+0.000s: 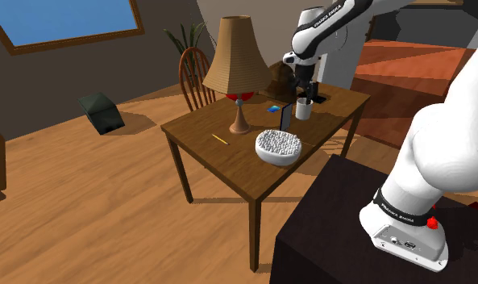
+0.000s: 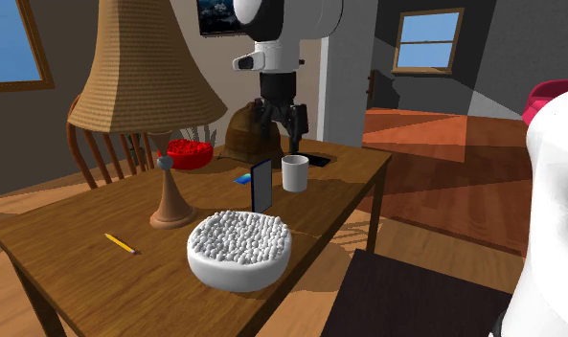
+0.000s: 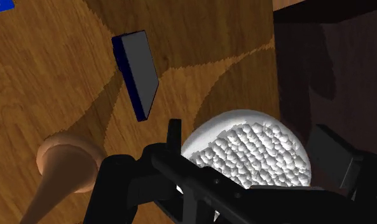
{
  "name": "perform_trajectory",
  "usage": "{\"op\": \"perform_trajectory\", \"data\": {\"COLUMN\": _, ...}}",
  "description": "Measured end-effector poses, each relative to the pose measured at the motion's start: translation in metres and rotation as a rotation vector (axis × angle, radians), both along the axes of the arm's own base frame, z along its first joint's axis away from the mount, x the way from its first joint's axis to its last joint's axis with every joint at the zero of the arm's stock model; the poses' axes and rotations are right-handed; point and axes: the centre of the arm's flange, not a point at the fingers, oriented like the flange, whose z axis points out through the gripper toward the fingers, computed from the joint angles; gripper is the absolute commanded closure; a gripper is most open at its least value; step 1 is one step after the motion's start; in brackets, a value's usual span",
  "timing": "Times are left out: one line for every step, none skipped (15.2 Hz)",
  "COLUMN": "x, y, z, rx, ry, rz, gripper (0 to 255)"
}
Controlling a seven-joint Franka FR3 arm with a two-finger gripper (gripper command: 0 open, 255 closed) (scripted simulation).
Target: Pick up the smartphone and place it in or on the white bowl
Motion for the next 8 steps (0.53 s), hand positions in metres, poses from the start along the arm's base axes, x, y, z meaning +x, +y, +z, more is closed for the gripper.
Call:
{"op": "perform_trajectory", "data": {"x": 0.009, "y": -0.005, "z": -0.006, "rx": -0.002, "ry": -0.001, "rz": 0.034, "gripper": 0}}
{"op": "perform_trajectory", "data": {"x": 0.019, "y": -0.012, "z": -0.013, "rx": -0.005, "ry": -0.003, "rz": 0.069, "gripper": 0}}
{"op": "perform_trajectory", "data": {"x": 0.028, "y": -0.016, "z": -0.02, "rx": -0.007, "ry": -0.004, "rz": 0.105, "gripper": 0}}
{"op": "perform_trajectory", "data": {"x": 0.035, "y": -0.021, "z": -0.027, "rx": -0.009, "ry": -0.005, "rz": 0.14, "gripper": 0}}
{"op": "perform_trajectory", "data": {"x": 0.045, "y": -0.026, "z": -0.034, "rx": -0.012, "ry": -0.006, "rz": 0.175, "gripper": 0}}
{"op": "perform_trajectory", "data": {"x": 0.058, "y": -0.026, "z": -0.04, "rx": -0.013, "ry": -0.008, "rz": 0.212, "gripper": 0}}
{"op": "perform_trajectory", "data": {"x": 0.068, "y": -0.032, "z": -0.047, "rx": -0.015, "ry": -0.009, "rz": 0.246, "gripper": 0}}
{"op": "perform_trajectory", "data": {"x": 0.073, "y": -0.032, "z": -0.053, "rx": -0.015, "ry": -0.009, "rz": 0.266, "gripper": 0}}
